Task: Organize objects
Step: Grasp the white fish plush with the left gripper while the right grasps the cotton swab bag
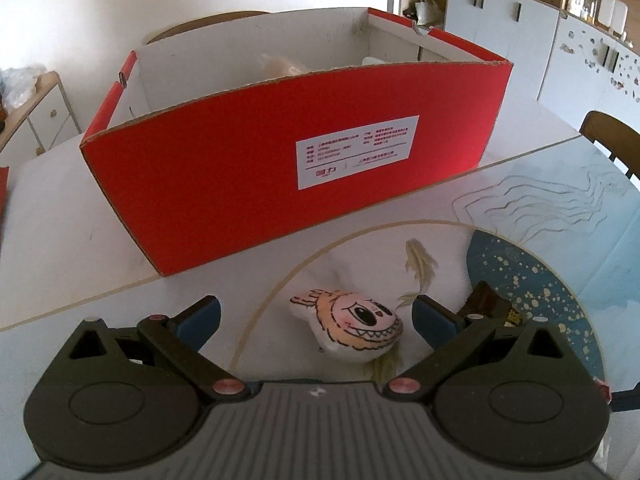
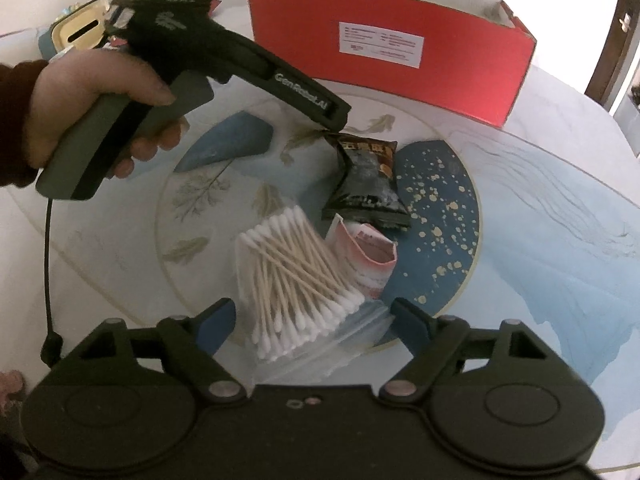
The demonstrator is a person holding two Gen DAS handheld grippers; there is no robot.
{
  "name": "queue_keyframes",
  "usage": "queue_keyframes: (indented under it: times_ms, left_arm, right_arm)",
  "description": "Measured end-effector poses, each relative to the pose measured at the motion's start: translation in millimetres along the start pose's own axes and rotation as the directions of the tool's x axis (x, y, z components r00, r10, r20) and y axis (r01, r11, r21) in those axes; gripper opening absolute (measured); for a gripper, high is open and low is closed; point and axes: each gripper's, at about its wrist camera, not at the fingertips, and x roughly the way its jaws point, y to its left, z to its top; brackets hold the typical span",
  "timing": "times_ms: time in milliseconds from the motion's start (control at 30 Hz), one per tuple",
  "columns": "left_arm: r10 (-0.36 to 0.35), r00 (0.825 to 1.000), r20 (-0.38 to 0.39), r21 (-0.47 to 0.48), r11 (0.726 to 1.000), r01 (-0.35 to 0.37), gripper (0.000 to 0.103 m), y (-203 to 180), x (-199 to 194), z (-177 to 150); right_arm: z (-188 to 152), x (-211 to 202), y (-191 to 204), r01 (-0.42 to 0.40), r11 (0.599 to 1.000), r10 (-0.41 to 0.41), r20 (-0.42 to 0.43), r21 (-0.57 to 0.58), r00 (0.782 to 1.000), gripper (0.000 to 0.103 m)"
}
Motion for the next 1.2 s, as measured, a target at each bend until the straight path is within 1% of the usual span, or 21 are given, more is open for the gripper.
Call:
queue_keyframes:
  times_ms: [67,100,133,167,233,267,333,433,500,667,800,1000,1100,1200]
  left_arm:
    - [0.000,1.000,0.005,0.018,1.000,0.000,0.101,-1.9,0.4,-0.7]
    - [-0.003,1.000,0.010,0.029,1.000,0.002,0.099,-3.1,0.1,-1.3]
    - [-0.010,1.000,0.012,0.040,0.999,0.010,0.093,-4.1,0.2,-1.7]
    - [-0.016,1.000,0.012,0.051,0.999,0.016,0.090,-5.5,0.1,-2.3]
    - [-0.023,1.000,0.014,0.069,0.997,0.022,0.074,-8.5,-0.5,-3.0]
    - [-0.028,0.999,0.020,0.069,0.997,0.027,0.071,-8.7,-1.5,-3.2]
    - [-0.039,0.999,0.023,0.066,0.997,0.037,0.059,-8.9,-3.1,-3.5]
    - [-0.041,0.999,0.025,0.083,0.996,0.039,0.058,-10.2,-5.3,-5.0]
    - [-0.041,0.999,0.024,0.095,0.995,0.038,0.057,-10.3,-8.5,-7.6]
    - [-0.064,0.998,0.017,0.074,0.995,0.063,0.057,-7.5,-21.7,-17.1]
    - [-0.067,0.998,0.000,0.045,0.997,0.067,0.057,-4.9,-35.8,-28.9]
    - [-0.089,0.996,-0.024,-0.025,0.996,0.089,0.057,-6.5,-60.6,-45.7]
    - [-0.107,0.994,-0.026,-0.044,0.993,0.105,0.057,-11.5,-73.4,-50.6]
    - [-0.124,0.992,-0.016,-0.056,0.991,0.123,0.057,-17.3,-86.6,-51.7]
  right_arm:
    - [0.3,-0.1,2.1,0.003,1.000,-0.003,0.001,-0.016,1.000,0.080]
    - [0.6,-0.2,3.2,0.004,1.000,-0.004,0.000,-0.023,1.000,0.078]
    - [1.0,-0.3,4.3,0.006,1.000,-0.006,0.000,-0.030,1.000,0.076]
    - [1.1,-0.6,5.5,0.008,0.999,-0.008,0.000,-0.038,1.000,0.073]
    - [1.2,-1.6,8.0,0.007,0.999,-0.007,0.000,-0.050,1.000,0.070]
    - [1.2,-1.8,9.0,0.009,0.998,-0.009,-0.001,-0.056,1.000,0.067]
    - [0.8,-3.2,11.4,0.006,0.998,-0.006,-0.001,-0.067,1.000,0.063]
    - [-0.2,-5.4,14.3,0.009,0.997,-0.009,-0.002,-0.078,1.000,0.057]
    - [-1.9,-7.8,14.6,0.014,0.997,-0.014,0.003,-0.074,1.000,0.051]
    - [-6.6,-12.7,13.4,0.005,0.997,-0.005,0.001,-0.072,1.000,0.044]
    - [-12.3,-18.8,12.9,-0.011,0.998,0.011,-0.001,-0.058,1.000,0.043]
    - [-19.3,-34.0,7.6,-0.042,0.999,0.042,0.007,0.009,0.999,0.043]
    - [-19.0,-44.7,3.3,-0.053,0.998,0.052,0.026,0.038,0.998,0.043]
    - [-17.0,-56.3,0.3,-0.052,0.998,0.050,0.051,0.042,0.997,0.043]
